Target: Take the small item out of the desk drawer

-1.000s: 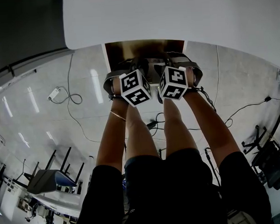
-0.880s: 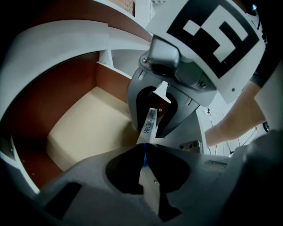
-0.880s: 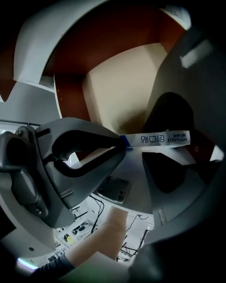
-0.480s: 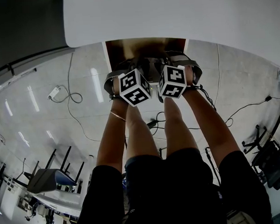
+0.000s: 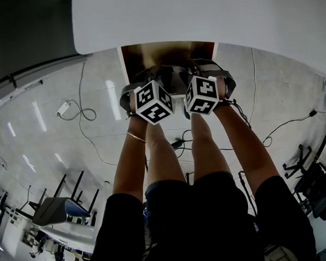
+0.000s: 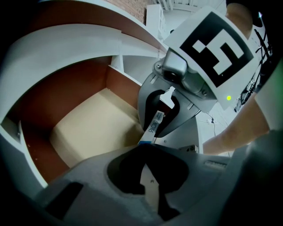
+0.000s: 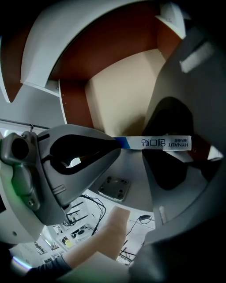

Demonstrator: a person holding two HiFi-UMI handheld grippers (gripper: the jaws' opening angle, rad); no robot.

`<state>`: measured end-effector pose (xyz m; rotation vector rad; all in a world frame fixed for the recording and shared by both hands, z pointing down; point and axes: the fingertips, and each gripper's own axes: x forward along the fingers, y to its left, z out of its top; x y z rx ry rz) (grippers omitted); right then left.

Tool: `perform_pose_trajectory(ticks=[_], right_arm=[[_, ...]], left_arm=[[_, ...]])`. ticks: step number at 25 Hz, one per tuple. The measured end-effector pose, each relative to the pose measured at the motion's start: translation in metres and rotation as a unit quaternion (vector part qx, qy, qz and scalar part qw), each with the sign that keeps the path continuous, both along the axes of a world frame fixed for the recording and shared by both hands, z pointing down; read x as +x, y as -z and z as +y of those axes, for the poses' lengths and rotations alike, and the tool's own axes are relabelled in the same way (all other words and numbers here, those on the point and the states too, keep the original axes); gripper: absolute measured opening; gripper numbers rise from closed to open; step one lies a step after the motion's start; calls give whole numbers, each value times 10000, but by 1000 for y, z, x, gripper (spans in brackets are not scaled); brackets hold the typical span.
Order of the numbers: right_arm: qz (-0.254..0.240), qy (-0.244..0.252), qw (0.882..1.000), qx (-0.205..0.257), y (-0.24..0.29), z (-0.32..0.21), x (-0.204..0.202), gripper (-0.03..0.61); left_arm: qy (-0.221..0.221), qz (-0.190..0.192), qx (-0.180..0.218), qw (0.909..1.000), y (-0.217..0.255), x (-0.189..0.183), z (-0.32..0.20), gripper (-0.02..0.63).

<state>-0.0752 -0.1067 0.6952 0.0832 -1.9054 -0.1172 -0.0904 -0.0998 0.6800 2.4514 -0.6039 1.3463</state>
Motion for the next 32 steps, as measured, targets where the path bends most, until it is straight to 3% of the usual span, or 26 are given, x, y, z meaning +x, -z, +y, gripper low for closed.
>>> perform_pose_trajectory(ticks=[12, 17, 32], right_arm=[[-291, -448, 9986, -12, 20, 2, 7, 106], [-414, -712, 9966, -85, 28, 2, 10, 106], [-1131, -1761, 9776, -227, 72, -7, 11, 106]], left_arm=[[449, 158, 244, 9986, 24, -6, -2, 0], [932, 279, 301, 9948, 37, -16, -5, 0], [1557, 586, 451, 9850, 73, -34, -11, 0]])
